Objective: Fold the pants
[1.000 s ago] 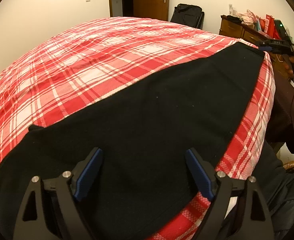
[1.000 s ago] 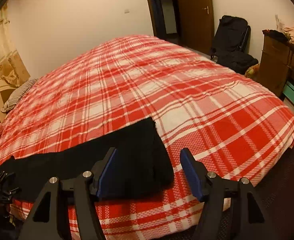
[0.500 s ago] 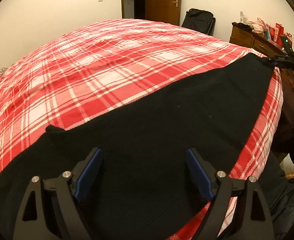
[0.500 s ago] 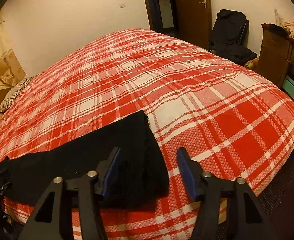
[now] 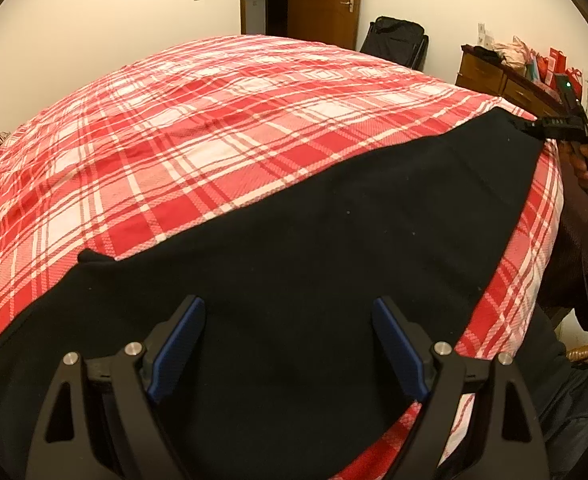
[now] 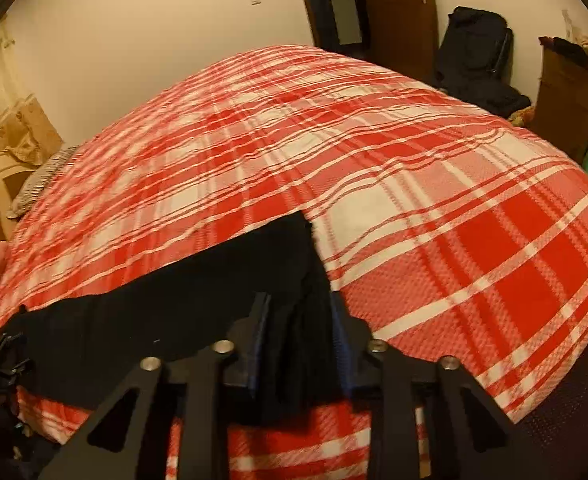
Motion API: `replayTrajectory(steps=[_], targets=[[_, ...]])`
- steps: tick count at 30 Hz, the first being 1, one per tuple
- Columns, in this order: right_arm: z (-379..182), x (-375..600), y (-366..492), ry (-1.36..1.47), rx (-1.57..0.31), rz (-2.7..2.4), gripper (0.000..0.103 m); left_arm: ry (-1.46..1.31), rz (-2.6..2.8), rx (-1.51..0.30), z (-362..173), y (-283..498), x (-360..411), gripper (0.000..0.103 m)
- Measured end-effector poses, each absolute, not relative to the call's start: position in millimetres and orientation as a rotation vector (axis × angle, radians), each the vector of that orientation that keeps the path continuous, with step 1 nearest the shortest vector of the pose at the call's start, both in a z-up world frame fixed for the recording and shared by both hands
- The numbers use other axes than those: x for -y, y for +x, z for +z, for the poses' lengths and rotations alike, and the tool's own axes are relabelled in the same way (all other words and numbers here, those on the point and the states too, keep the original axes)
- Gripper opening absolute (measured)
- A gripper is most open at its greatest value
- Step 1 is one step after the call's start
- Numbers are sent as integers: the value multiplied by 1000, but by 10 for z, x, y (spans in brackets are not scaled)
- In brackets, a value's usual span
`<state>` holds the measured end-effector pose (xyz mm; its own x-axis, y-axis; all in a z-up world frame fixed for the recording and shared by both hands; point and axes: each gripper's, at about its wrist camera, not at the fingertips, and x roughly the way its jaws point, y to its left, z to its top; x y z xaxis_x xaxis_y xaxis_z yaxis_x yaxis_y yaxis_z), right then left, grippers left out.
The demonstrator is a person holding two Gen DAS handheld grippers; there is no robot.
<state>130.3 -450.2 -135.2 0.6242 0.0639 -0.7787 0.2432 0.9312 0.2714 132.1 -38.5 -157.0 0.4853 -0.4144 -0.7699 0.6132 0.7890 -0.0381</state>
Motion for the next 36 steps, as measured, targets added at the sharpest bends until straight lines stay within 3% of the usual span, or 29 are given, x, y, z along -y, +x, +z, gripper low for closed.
replayTrajectory(steps=[5, 7, 11, 23, 36], targets=[[-1404, 4524, 1332, 414, -893, -134, 27, 251, -631, -864, -1577, 1341, 381, 88], [-1365, 4527, 1322, 432, -868, -133, 21, 242, -631, -862, -1554, 1338, 375, 88], [-1208, 4394, 1283, 409, -819, -112, 19, 229, -628, -852, -1499, 1327, 333, 88], [-669, 3297, 1498, 200, -765, 101, 18, 183, -636, -813, -1347, 1310, 342, 88], [-959, 2192, 1781, 59, -831, 303, 18, 85, -648, -823, -1326, 1315, 290, 88]])
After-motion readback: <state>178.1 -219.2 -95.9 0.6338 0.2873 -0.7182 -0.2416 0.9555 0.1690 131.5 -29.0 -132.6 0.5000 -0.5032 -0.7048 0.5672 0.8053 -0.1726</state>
